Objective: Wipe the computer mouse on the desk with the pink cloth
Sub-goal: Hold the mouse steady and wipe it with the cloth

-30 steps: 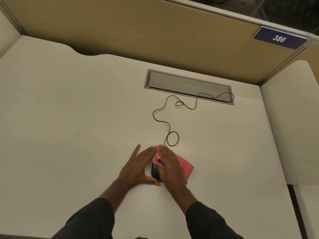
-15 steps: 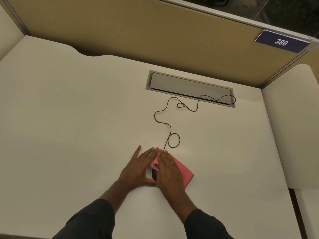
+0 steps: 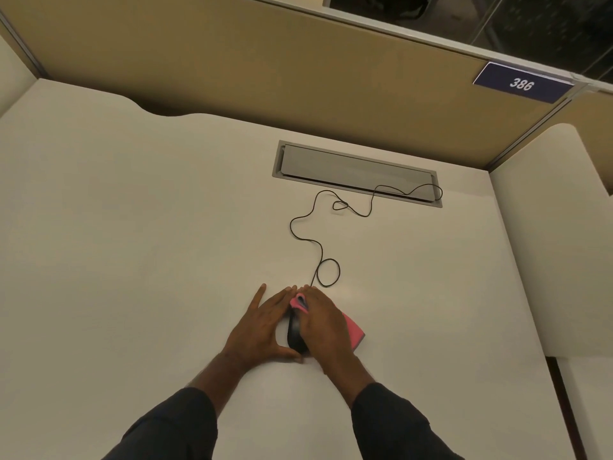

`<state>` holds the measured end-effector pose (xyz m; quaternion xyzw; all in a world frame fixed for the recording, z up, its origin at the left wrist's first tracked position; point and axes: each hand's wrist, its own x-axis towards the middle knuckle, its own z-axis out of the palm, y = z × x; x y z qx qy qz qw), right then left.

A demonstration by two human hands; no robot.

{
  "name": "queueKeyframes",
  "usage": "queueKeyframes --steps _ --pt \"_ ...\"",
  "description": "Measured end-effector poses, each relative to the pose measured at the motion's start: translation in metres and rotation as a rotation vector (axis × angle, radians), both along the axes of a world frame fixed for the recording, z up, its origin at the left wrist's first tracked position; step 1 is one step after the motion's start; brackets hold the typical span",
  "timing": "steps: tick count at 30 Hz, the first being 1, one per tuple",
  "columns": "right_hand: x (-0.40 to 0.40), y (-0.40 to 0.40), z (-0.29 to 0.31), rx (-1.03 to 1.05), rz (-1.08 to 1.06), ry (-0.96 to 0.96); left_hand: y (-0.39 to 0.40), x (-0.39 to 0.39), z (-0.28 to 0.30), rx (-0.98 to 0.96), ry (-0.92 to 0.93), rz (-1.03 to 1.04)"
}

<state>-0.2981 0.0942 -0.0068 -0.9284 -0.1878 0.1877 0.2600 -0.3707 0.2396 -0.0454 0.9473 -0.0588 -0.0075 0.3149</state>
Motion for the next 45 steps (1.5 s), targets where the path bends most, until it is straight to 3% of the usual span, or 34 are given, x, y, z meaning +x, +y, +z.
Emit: queueKeyframes --steps 3,19,32,37,40,43,45 --pt "0.004 -0.006 0.003 0.089 -0.098 0.018 0.001 0.0 0.002 0.015 -0.012 -0.006" --pt "-0.023 -0.047 -0.006 0.269 0.093 0.009 0.001 -0.001 -0.006 0.045 0.055 -0.044" --pt "-0.031 -0.071 0.001 0.254 0.179 -0.073 0.003 0.0 -0.01 0.037 0.06 -0.028" --pt "-0.015 -0.071 0.024 0.285 0.069 0.089 0.004 0.001 -0.011 0.018 0.042 -0.027" --pt "-0.004 -0.064 0.028 0.377 -0.203 0.18 0.004 0.001 -0.012 0.025 0.046 -0.026" --pt "0.008 -0.055 0.023 0.41 -0.432 0.171 0.004 0.001 -0.012 0.034 0.054 -0.025" --pt "0.014 -0.051 0.02 0.393 -0.446 0.118 0.004 0.001 -0.012 0.033 0.061 -0.023"
